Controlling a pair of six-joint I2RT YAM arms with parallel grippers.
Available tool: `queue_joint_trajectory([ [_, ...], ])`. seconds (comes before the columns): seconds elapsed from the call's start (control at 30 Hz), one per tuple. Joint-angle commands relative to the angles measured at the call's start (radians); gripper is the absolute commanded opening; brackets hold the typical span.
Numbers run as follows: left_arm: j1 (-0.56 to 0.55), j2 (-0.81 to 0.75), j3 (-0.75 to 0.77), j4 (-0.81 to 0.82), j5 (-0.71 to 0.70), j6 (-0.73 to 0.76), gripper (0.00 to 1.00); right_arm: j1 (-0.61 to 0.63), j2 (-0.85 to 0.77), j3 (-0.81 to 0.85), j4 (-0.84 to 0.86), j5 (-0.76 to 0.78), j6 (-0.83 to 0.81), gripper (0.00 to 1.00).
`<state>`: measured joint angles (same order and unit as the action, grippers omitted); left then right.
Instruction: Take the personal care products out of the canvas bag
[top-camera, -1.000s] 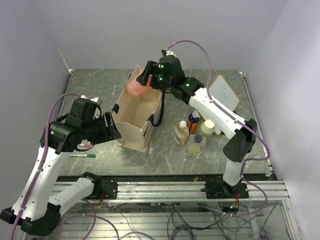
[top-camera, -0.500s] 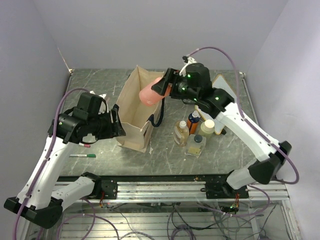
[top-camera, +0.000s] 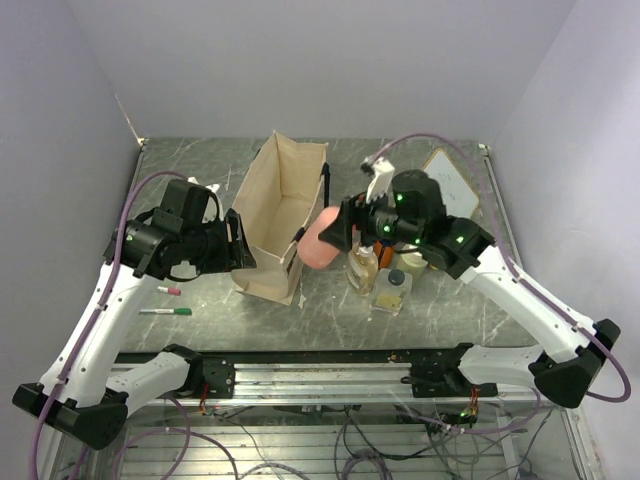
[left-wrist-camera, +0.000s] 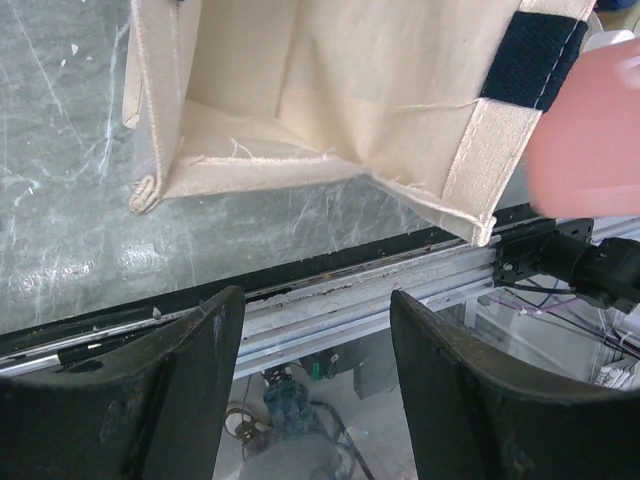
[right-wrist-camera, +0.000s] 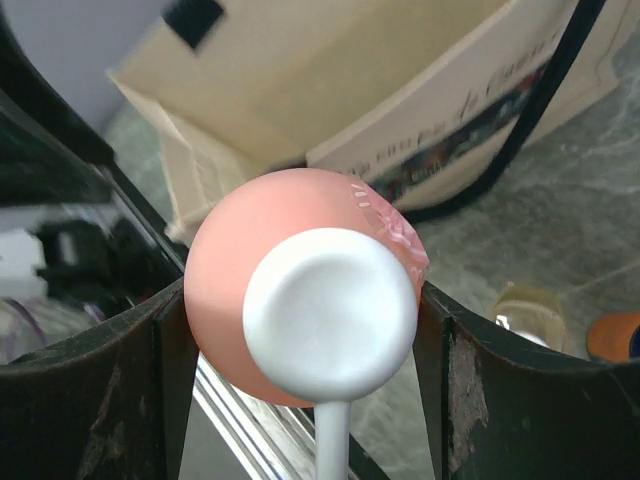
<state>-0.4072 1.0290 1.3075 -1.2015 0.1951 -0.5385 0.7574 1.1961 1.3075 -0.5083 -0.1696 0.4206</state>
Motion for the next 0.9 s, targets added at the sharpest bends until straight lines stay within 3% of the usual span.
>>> queue_joint_trajectory([
  [0.0,0.002,0.004,0.015,0.014,0.029,0.008,0.7,0.079,-0.021,-0.081,0.101,0.01,-0.129,0.0],
  [0.47,0.002,0.004,0.06,-0.026,-0.009,-0.015,0.7,0.303,0.031,-0.477,0.529,0.407,-0.312,0.0],
  [0.87,0.002,0.008,0.08,-0.037,-0.023,-0.018,0.71,0.354,0.079,-0.609,0.61,0.473,-0.303,0.0],
])
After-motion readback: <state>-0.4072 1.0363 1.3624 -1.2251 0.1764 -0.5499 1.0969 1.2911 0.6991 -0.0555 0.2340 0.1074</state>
